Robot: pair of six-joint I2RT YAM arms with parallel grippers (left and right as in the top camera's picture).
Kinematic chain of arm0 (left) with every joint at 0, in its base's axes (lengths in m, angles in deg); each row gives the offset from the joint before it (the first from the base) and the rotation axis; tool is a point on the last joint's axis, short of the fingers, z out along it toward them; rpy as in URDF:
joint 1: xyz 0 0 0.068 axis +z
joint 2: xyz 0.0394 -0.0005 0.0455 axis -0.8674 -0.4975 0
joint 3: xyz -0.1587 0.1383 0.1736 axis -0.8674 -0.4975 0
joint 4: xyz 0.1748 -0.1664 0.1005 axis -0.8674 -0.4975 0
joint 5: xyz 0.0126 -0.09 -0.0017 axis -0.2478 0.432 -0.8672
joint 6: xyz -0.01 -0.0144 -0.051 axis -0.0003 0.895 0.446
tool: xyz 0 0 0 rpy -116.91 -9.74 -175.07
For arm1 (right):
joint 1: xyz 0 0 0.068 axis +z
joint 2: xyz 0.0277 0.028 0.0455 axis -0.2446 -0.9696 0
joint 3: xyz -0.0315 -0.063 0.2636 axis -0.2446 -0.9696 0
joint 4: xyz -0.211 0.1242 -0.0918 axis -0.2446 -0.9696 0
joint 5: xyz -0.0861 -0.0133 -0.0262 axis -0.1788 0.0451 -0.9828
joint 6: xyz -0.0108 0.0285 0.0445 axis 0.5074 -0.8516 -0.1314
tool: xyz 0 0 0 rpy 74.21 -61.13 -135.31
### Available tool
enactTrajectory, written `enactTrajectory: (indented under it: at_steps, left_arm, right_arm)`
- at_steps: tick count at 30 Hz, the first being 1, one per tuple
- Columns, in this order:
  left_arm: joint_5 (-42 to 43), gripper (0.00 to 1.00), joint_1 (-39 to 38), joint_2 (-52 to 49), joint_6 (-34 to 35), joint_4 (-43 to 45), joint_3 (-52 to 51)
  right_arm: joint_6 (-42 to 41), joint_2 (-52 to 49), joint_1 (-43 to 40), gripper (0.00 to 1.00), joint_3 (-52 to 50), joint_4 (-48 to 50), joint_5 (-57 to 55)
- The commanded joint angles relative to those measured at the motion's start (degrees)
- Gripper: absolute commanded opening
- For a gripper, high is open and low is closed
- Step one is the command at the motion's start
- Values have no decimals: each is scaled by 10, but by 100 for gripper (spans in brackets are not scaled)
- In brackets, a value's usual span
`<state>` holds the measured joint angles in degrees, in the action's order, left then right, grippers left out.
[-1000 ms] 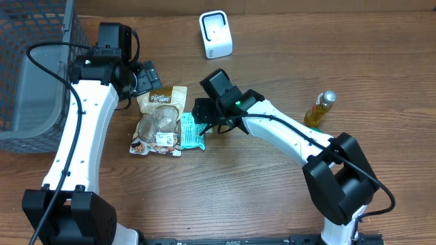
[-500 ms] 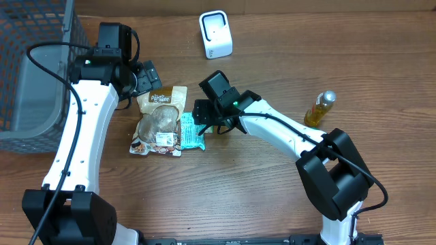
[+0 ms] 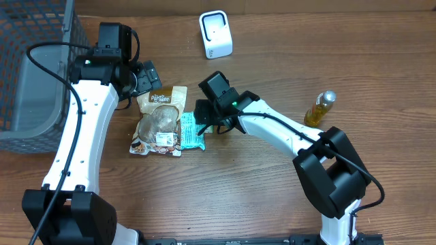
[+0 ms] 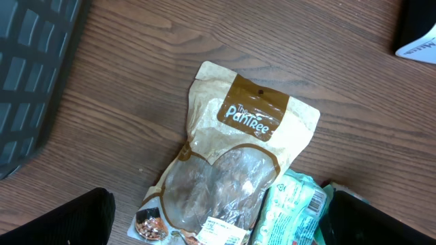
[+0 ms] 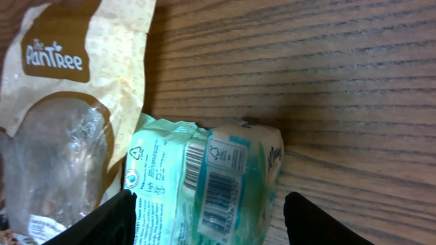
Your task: Scan the item barcode
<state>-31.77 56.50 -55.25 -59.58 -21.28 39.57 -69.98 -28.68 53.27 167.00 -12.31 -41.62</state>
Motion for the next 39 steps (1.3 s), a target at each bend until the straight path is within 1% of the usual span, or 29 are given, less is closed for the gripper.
enactTrajectory:
  at_steps: [1, 4, 6, 9, 11, 16, 18, 22, 25, 28, 35, 39]
  left_arm:
    - [-4, 100, -1, 3, -2, 0, 7]
    - [-4, 100, -1, 3, -2, 0, 7]
    - [-4, 99, -1, 3, -2, 0, 7]
    - [-4, 100, -1, 3, -2, 0, 7]
    - [-4, 100, -1, 3, -2, 0, 7]
    - [-4, 99, -1, 3, -2, 0, 7]
    - [-4, 100, -1, 3, -2, 0, 7]
    - [-4, 100, -1, 3, -2, 0, 7]
    - [-4, 100, -1, 3, -2, 0, 7]
    - [-4, 100, -1, 3, -2, 0, 7]
    - [-4, 100, -1, 3, -2, 0, 7]
    - [-4, 100, -1, 3, -2, 0, 7]
  right_arm:
    - [0, -17, 4, 64, 1, 4, -8]
    - [0, -17, 4, 60, 1, 5, -8]
    - [0, -17, 4, 55, 1, 5, -8]
    - [0, -17, 4, 51, 1, 4, -7]
    - [0, -17, 4, 46, 1, 4, -8]
    - [0, -17, 4, 38, 1, 0, -8]
    - [0, -17, 4, 33, 1, 0, -8]
    - [0, -17, 4, 27, 1, 0, -8]
    - [0, -17, 4, 19, 1, 0, -8]
    - [0, -17, 4, 17, 1, 0, -7]
    - [5, 7, 0, 17, 2, -3, -10]
    - [4, 38, -2, 17, 2, -32, -54]
